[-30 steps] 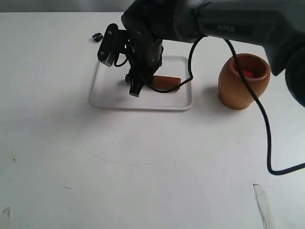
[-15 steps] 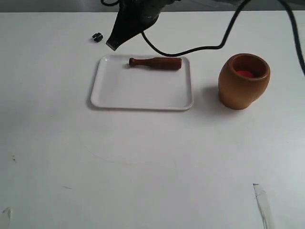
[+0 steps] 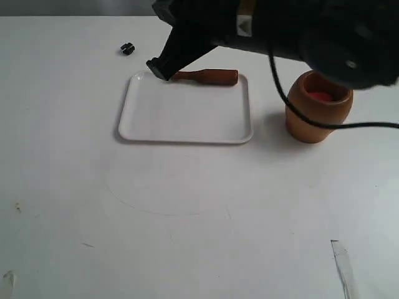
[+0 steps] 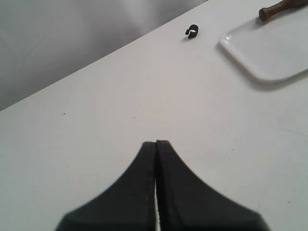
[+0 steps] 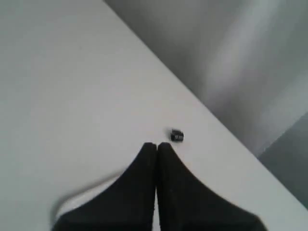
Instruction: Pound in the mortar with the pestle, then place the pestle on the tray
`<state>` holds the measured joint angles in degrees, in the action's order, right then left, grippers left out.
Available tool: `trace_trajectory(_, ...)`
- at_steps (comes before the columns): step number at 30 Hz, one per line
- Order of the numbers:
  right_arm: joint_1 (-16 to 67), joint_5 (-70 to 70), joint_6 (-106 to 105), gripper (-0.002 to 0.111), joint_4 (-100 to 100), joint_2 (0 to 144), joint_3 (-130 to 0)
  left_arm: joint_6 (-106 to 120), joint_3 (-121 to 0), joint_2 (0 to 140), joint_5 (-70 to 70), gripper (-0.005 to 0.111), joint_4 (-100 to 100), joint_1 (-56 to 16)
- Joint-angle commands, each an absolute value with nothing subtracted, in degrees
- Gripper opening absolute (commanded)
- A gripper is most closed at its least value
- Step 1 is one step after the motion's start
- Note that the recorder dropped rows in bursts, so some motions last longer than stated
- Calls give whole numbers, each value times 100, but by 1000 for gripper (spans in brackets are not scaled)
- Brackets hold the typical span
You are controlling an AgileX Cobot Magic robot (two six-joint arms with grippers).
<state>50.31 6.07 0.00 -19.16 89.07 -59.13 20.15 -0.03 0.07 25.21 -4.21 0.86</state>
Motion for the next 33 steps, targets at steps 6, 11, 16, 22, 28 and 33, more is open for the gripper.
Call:
trace_trajectory(6, 5021, 4807, 71, 0, -1869, 6725, -2739, 1968, 0, 0, 2503, 0, -379, 42)
trace_trajectory(11, 5021, 5976, 72, 0, -1869, 5610, -1184, 1968, 0, 0, 2503, 0, -379, 42)
trace_trajectory(16, 5021, 6077, 192, 0, -1869, 4492, -21, 1968, 0, 0, 2503, 0, -379, 42)
trace_trajectory(22, 5021, 5004, 890, 0, -1955, 3698, 0, 1968, 0, 0, 2503, 0, -379, 42)
trace_trajectory(28, 5021, 3429, 1051, 0, -1955, 3341, 0, 1968, 0, 0, 2503, 0, -379, 42)
trace_trajectory(33, 5021, 2483, 1771, 0, -1941, 3316, 0, 1968, 0, 0, 2503, 0, -379, 42)
